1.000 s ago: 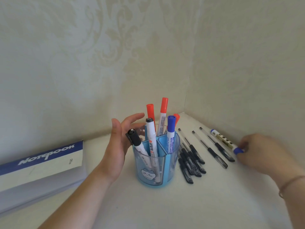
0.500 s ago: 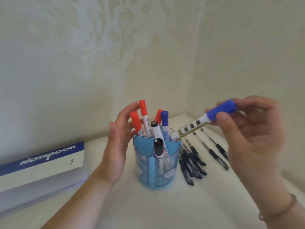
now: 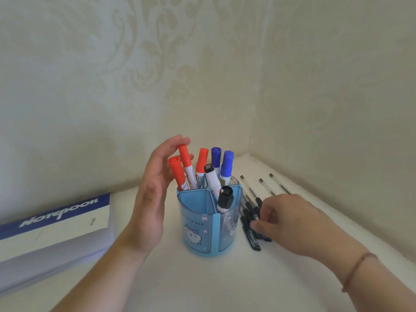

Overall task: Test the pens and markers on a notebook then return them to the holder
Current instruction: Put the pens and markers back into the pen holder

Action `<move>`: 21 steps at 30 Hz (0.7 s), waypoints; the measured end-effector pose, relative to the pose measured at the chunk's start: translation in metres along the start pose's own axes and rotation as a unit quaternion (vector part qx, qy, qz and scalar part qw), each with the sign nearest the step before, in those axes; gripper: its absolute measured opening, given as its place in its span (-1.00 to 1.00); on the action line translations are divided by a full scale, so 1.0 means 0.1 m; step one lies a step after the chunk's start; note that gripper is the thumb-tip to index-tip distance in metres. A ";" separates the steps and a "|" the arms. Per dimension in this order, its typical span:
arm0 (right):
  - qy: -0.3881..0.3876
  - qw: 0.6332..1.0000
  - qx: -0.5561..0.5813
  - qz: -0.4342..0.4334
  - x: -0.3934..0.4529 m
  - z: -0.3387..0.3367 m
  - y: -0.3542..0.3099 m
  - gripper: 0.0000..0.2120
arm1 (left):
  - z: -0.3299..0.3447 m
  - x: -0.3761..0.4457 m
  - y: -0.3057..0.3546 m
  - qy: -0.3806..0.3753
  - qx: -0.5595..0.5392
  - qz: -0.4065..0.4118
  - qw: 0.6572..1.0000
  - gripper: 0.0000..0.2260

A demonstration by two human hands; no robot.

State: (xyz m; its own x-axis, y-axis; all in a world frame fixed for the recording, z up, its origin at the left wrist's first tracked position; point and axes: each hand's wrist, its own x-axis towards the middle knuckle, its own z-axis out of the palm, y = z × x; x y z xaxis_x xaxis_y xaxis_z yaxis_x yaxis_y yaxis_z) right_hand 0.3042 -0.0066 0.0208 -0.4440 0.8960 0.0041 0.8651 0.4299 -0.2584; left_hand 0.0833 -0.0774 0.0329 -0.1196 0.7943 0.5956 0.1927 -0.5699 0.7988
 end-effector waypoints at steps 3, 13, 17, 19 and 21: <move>-0.010 0.998 -0.040 0.038 -0.02 -0.01 -0.03 -0.67 | -0.01 -0.18 -0.17 0.026 0.050 0.022 0.998 -0.21; 0.140 0.988 0.054 0.041 0.05 -0.13 0.13 -0.79 | -0.04 -0.15 -0.21 0.039 0.000 -0.033 0.999 -0.23; 0.381 0.834 0.391 -0.076 -0.03 -0.32 0.12 -0.95 | -0.06 -0.13 -0.20 0.077 0.015 -0.026 0.997 -0.24; 0.450 0.732 0.492 -0.141 -0.08 -0.35 0.08 -0.75 | -0.07 -0.12 -0.21 0.085 0.022 -0.017 0.996 -0.28; 0.476 0.688 0.525 -0.157 -0.13 -0.37 0.09 -0.37 | -0.06 -0.13 -0.20 0.078 0.029 -0.018 0.996 -0.29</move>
State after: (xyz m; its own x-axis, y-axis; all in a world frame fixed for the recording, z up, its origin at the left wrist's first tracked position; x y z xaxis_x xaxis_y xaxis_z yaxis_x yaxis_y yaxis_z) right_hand 0.3265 -0.0106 0.0540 0.2152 0.6586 0.7211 -0.1055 0.7497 -0.6533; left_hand 0.0751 -0.0777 0.0094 -0.2774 0.7689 0.5761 0.2404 -0.5250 0.8164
